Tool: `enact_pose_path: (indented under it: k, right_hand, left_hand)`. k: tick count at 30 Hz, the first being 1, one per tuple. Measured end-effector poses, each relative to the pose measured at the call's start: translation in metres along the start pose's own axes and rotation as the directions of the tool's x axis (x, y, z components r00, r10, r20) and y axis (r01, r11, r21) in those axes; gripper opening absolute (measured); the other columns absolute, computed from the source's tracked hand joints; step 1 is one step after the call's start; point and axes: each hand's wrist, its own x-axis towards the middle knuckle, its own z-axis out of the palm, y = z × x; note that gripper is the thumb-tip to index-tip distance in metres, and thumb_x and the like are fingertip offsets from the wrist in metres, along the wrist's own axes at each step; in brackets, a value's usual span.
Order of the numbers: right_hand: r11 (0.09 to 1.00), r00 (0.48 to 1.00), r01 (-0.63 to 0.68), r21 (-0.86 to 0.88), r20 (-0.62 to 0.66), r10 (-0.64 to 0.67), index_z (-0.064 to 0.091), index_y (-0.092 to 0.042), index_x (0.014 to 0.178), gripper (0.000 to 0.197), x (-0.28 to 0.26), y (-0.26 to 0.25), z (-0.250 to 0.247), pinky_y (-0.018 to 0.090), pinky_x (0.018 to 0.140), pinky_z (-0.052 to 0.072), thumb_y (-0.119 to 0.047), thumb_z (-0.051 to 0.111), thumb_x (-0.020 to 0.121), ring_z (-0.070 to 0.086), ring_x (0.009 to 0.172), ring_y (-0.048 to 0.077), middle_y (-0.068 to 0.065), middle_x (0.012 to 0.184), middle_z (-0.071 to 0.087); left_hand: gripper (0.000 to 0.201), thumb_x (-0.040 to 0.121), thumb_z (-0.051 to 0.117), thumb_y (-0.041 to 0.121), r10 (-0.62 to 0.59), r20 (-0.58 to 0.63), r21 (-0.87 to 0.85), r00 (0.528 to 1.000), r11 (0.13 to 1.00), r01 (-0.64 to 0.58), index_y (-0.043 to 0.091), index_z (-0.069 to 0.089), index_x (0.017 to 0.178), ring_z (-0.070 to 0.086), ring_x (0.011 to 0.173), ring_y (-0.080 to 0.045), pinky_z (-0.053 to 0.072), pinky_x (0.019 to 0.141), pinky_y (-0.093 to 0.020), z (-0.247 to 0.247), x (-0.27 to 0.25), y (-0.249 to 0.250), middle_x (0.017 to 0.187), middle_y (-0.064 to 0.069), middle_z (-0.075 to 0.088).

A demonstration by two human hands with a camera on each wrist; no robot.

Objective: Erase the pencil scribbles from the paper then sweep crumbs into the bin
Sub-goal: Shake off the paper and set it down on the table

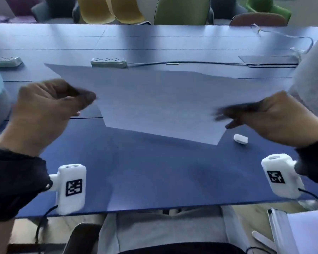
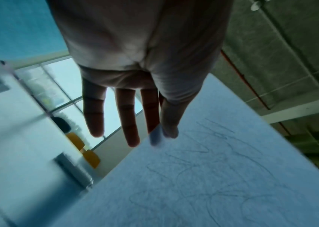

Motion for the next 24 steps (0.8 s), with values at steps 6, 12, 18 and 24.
enact_pose_path:
  k: [6,12,18,24]
  right_hand:
    - [0.999,0.999,-0.014,-0.048,0.033,0.015,0.076,-0.018,0.097,0.02,0.004,0.01,0.008,0.044,0.084,0.059,-0.03,0.074,0.082,0.074,0.089,0.01,0.004,0.097,0.078]
    - [0.999,0.998,0.037,-0.006,0.058,-0.037,0.071,-0.025,0.097,0.028,0.013,0.015,0.013,0.034,0.086,0.058,0.0,0.058,0.094,0.073,0.092,0.007,-0.015,0.101,0.074]
    - [0.995,0.995,0.077,0.065,-0.069,-0.072,0.078,-0.033,0.089,0.027,0.011,0.014,0.009,0.033,0.081,0.06,-0.013,0.061,0.091,0.074,0.089,0.011,-0.011,0.093,0.078]
    - [0.999,0.993,0.047,0.008,-0.107,-0.046,0.076,-0.016,0.096,0.018,0.005,0.008,0.007,0.036,0.082,0.061,-0.024,0.06,0.093,0.074,0.085,0.004,-0.016,0.088,0.077]
  left_hand:
    - [0.013,0.081,0.074,0.046,0.07,0.03,0.108,0.997,0.992,-0.073,0.034,0.076,0.086,0.072,0.083,-0.009,0.055,0.073,-0.035,0.002,0.003,-0.011,0.085,0.015,0.076]
    - [0.005,0.087,0.073,0.034,0.09,0.033,0.139,0.995,0.986,-0.094,0.037,0.075,0.083,0.07,0.078,0.001,0.048,0.064,-0.007,0.009,0.001,-0.017,0.084,0.02,0.075]
    - [0.007,0.085,0.074,0.035,0.108,0.049,0.126,0.993,0.986,-0.113,0.031,0.074,0.079,0.069,0.073,0.003,0.045,0.061,-0.005,0.011,-0.001,-0.015,0.08,0.02,0.074]
    - [0.029,0.079,0.069,0.063,0.156,-0.052,0.141,0.986,0.979,-0.148,0.035,0.075,0.085,0.07,0.077,0.0,0.049,0.068,-0.012,0.008,-0.006,-0.002,0.083,0.021,0.074]
